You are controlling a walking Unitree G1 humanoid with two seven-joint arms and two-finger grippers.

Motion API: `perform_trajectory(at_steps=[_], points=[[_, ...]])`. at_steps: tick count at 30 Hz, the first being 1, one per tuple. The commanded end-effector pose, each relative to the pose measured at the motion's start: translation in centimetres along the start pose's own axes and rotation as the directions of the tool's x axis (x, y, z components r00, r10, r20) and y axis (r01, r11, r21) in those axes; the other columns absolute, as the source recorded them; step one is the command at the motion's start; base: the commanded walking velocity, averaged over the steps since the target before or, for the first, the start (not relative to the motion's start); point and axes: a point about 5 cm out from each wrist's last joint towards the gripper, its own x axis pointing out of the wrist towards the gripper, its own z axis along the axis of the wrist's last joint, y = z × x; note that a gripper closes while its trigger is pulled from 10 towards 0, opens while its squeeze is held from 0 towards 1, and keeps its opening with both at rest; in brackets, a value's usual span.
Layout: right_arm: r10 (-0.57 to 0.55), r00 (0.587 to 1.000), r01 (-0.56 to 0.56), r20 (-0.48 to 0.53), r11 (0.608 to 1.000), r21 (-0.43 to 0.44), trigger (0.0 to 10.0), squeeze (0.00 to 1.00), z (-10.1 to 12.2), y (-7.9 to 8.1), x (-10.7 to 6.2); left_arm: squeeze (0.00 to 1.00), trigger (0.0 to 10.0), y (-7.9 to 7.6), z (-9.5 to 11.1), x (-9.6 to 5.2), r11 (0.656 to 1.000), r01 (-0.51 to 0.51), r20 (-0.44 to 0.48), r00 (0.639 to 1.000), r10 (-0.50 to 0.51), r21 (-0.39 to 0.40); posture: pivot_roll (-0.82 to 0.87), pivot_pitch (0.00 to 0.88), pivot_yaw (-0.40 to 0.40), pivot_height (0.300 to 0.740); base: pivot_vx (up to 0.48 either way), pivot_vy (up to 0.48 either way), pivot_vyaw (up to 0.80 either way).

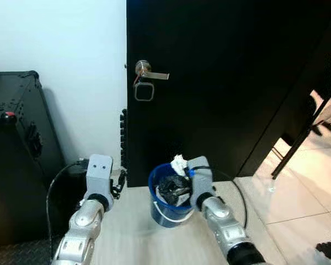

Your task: Clean up the room

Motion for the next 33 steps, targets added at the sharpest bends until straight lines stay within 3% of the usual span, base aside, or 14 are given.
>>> perform_trajectory(at_steps=[1,17,33], points=[[-0.032,0.999,0.032,-0.011,0.999,-0.008,10.0,0.0,-0.4,-1.1,-0.4,0.0,10.0,-0.6,-0.1,0.3,1.0,0.022,-0.01,1.0,-0.022,-0.014,0.07,0.021,-0.099,0.74,0.352,0.0,0.0],[-0.065,0.996,0.064,-0.063,0.998,-0.014,10.0,0.0,-1.7,-1.4,-0.9,0.0,10.0,-1.3,-0.3,0.5,0.998,0.056,-0.019,0.998,-0.056,-0.022,0.06,0.027,-0.091,0.74,0.352,0.0,0.0],[-0.076,0.979,0.057,-0.188,0.992,-0.109,10.0,0.0,-3.5,-1.9,-1.2,0.0,10.0,-1.8,-0.6,0.6,0.997,0.078,-0.03,0.996,-0.079,-0.024,0.06,0.03,-0.092,0.74,0.351,0.0,0.0]])
